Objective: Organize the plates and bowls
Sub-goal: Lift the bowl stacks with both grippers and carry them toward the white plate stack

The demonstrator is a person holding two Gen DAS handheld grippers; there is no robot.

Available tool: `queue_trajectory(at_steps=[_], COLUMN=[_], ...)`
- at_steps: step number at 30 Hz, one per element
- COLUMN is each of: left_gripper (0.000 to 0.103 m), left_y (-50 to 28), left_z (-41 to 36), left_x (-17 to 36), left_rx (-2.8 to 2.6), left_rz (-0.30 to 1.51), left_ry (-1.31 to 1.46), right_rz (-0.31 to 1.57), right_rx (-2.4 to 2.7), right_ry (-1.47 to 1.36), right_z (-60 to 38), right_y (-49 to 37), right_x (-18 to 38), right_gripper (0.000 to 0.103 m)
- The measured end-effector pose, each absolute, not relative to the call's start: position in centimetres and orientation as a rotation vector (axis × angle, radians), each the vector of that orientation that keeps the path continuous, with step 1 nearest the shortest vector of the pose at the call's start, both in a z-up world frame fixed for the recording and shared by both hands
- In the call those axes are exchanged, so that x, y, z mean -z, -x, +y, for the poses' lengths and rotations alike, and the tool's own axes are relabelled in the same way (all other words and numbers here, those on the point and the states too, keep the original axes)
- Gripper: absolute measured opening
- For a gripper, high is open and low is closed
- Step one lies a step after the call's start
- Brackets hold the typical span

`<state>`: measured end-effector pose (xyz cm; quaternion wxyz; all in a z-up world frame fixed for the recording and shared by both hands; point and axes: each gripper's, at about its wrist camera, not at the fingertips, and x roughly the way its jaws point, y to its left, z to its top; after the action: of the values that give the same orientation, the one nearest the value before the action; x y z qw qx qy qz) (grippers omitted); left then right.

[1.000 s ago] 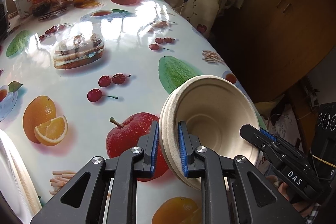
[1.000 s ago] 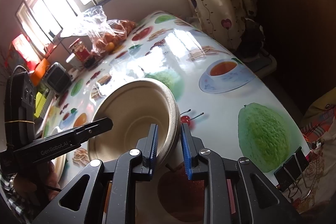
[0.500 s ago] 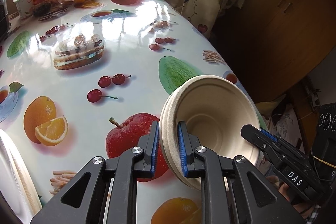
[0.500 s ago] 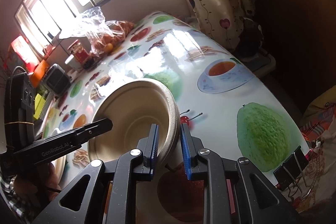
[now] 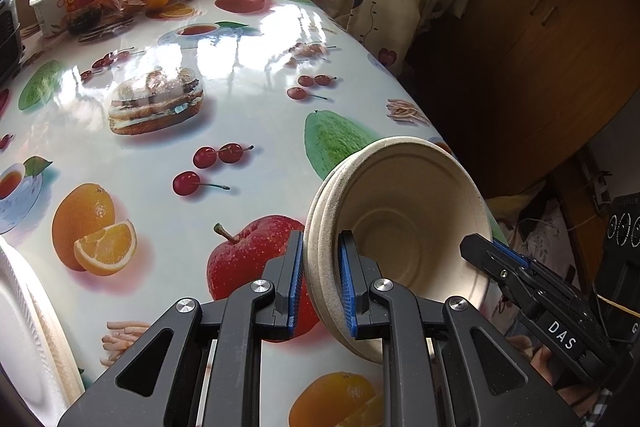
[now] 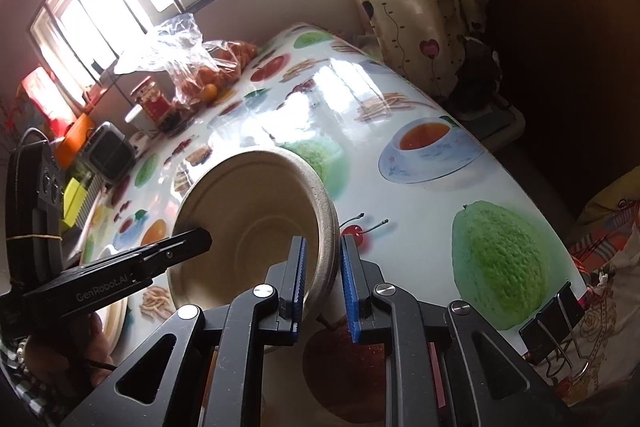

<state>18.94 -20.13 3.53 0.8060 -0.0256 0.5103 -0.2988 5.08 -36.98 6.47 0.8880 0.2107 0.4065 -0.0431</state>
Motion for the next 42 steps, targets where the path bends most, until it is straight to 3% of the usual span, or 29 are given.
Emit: queue_trajectory(at_steps=[42], left_gripper=[0.018], left_y=[-18.0], left_z=[-15.4], left_x=[-5.7], left_rx=[0.538], left_rz=[1.043], left_ry=[0.104], right_rz=[0.838], right_rx=[-0.014], right_ry=[-0.399], right_z=[-32.8], right_y=[-6.7], right_x=[-8.3], right_gripper=[0.017])
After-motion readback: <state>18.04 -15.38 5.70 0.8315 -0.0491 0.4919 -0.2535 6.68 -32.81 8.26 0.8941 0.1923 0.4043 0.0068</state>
